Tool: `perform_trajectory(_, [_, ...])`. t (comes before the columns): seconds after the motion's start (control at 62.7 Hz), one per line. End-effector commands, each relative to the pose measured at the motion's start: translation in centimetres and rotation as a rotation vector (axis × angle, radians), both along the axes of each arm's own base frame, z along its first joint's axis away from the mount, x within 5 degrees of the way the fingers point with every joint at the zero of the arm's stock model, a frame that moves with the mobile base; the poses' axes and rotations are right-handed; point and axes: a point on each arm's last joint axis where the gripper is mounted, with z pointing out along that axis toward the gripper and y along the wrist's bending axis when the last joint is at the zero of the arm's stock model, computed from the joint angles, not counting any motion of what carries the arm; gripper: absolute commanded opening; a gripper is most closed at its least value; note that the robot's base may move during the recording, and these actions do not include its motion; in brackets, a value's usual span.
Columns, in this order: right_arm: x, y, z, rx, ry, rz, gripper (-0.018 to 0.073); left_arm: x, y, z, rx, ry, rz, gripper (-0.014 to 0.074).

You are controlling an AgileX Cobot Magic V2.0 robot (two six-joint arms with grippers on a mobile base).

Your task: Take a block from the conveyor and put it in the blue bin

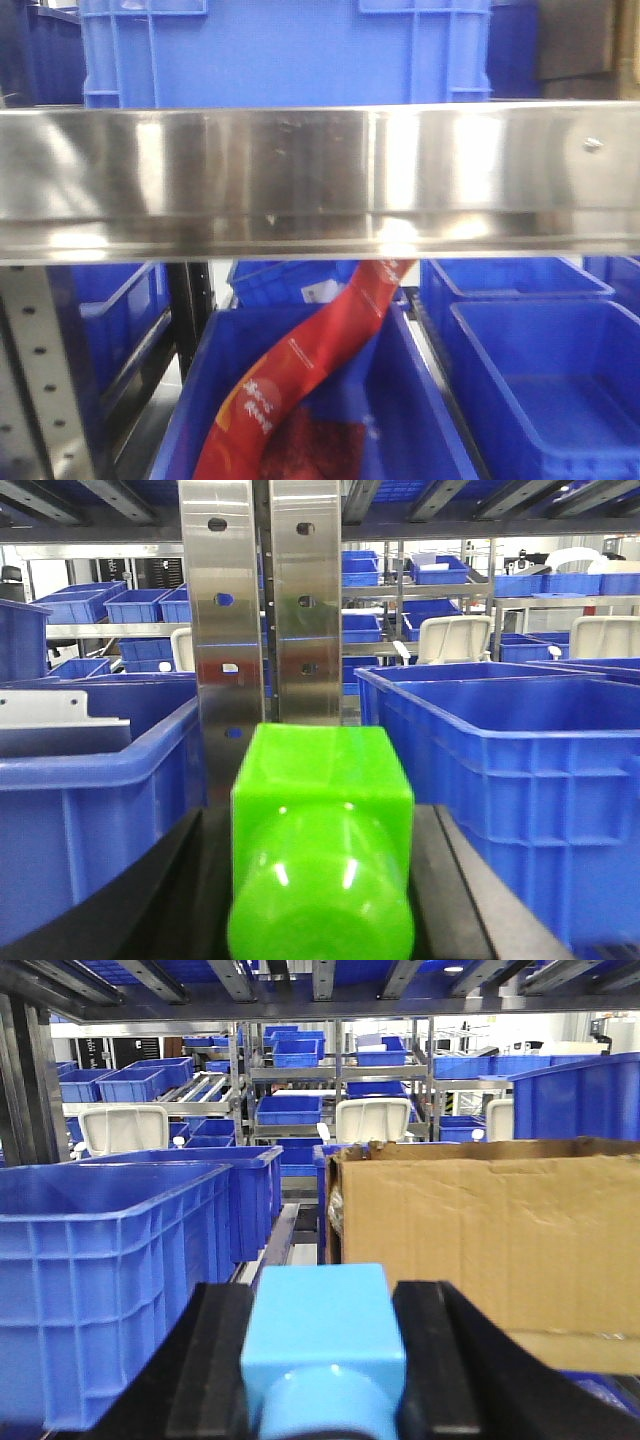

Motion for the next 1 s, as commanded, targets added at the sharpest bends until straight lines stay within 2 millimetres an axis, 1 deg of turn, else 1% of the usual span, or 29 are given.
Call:
perform_trajectory(0.0, [-0.04,-0.05,0.31,-0.008,-0.032,-0.008,-0.0154,-0.11,-0.02,0.17,0.003,-0.018,-0.003,-0.0111])
perform_trajectory(0.989, [-0.04,-0.05,0.31,-0.008,-0.032,-0.008,-0.0154,-0.11,-0.02,0.17,0.003,-0.018,-0.003,-0.0111])
